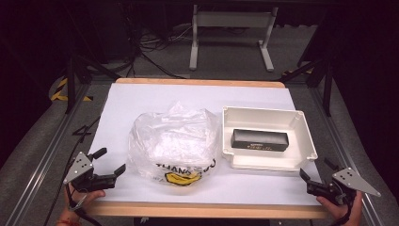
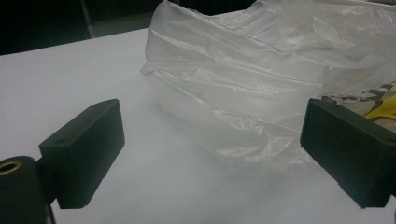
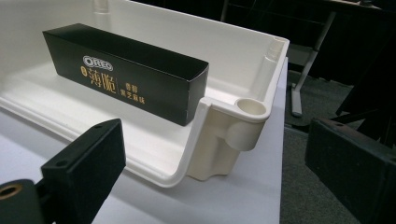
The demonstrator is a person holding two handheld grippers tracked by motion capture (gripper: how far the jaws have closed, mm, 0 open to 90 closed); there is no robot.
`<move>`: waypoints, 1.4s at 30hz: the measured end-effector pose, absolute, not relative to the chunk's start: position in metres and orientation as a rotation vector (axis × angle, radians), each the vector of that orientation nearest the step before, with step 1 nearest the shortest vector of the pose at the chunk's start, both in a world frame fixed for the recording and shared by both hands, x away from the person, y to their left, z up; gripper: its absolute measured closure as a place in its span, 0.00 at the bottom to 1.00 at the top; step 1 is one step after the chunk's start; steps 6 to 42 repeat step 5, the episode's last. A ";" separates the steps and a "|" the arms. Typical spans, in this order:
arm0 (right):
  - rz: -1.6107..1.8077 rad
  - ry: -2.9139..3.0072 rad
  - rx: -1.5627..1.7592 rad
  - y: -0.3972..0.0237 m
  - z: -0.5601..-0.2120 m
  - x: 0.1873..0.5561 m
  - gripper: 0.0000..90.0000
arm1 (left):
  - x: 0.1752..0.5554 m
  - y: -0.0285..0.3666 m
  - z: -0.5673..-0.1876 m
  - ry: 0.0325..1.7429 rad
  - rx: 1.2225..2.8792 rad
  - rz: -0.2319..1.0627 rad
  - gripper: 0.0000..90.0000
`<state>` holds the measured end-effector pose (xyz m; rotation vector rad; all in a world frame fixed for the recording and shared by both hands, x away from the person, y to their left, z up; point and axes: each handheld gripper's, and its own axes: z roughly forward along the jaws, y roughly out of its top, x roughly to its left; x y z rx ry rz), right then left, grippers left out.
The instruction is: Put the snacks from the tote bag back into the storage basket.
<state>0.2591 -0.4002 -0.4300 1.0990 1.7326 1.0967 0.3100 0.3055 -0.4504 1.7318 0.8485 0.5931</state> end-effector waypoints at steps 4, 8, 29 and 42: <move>1.103 1.731 1.100 -0.401 -0.430 0.259 0.06 | 0.310 0.306 -0.450 0.859 1.730 0.596 0.08; 1.104 1.730 1.102 -0.401 -0.430 0.259 0.06 | 0.311 0.306 -0.451 0.861 1.731 0.597 0.08; 1.104 1.730 1.102 -0.401 -0.430 0.259 0.06 | 0.311 0.306 -0.451 0.861 1.731 0.597 0.08; 1.104 1.730 1.102 -0.401 -0.430 0.259 0.06 | 0.311 0.306 -0.451 0.861 1.731 0.597 0.08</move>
